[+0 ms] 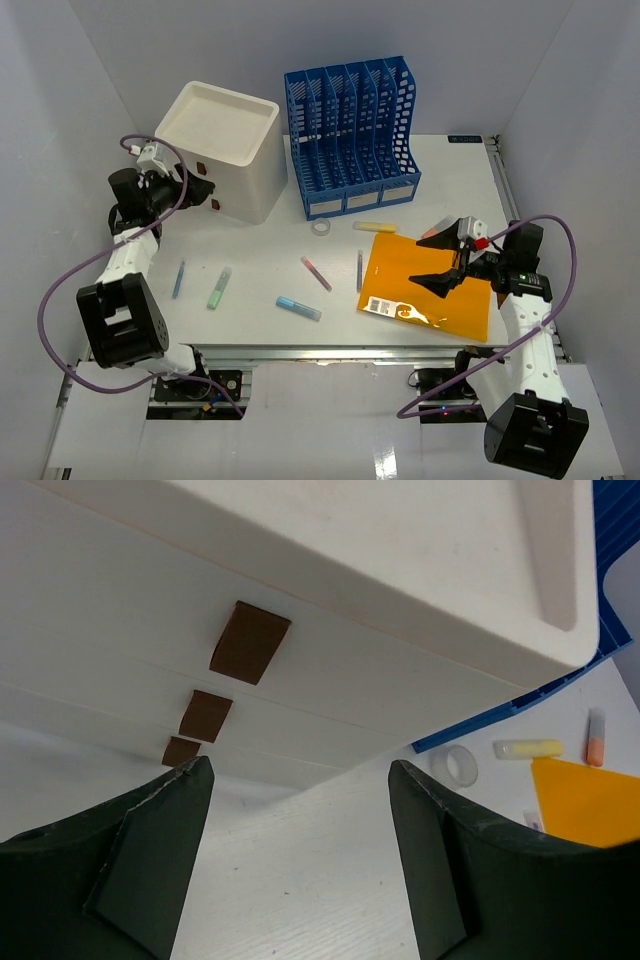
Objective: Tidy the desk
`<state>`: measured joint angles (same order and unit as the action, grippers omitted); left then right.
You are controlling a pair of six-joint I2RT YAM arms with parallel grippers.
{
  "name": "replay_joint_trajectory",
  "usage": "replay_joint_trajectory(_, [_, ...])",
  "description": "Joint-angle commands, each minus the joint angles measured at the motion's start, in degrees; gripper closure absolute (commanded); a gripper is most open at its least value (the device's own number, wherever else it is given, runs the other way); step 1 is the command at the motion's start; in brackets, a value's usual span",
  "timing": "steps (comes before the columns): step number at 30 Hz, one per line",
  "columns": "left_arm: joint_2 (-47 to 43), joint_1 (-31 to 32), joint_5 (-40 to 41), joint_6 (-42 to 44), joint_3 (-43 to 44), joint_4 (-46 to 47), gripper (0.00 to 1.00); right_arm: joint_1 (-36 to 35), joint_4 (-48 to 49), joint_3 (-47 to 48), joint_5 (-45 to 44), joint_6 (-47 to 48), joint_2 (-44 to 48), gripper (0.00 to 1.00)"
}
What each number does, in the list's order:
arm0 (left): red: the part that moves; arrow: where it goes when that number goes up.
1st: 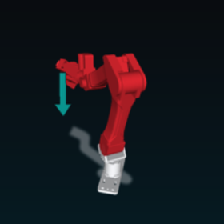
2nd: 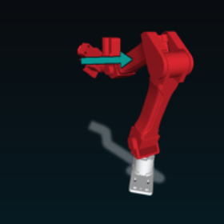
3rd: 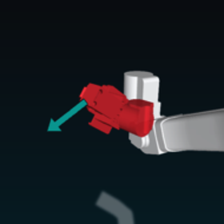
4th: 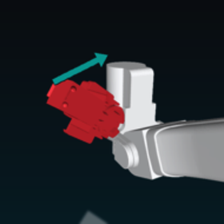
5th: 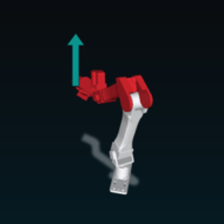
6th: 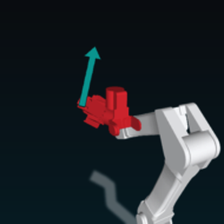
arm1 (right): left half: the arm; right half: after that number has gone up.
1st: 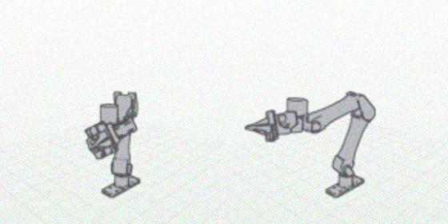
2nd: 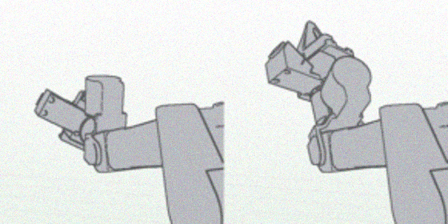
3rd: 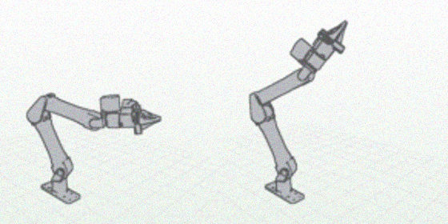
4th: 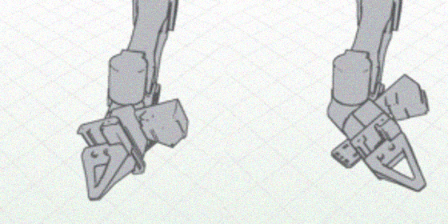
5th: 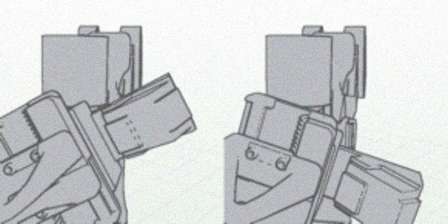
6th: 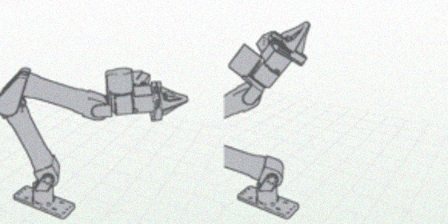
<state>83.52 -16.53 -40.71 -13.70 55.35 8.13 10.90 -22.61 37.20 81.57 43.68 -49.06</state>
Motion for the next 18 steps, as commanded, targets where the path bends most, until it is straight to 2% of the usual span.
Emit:
replay_joint_trajectory(1, [2.2,-1.8,-6.3,2.2,2.7,6.7,0.21,0.1,0.2,-0.5,2.3,2.0,0.3,0.11])
replay_joint_trajectory(8, [4.2,-2.0,-3.3,3.9,3.3,12.9,0.29,0.1,0.2,-0.4,2.4,1.9,-0.2,0.11])
replay_joint_trajectory(16, [10.6,-2.0,-10.2,3.3,8.5,14.6,0.46,0.1,0.1,-0.4,1.7,1.9,-0.9,0.11])
replay_joint_trajectory(18, [10.9,-2.0,-10.4,3.4,8.9,14.5,0.46,0.1,0.2,-0.4,1.7,1.9,-1.0,0.11])
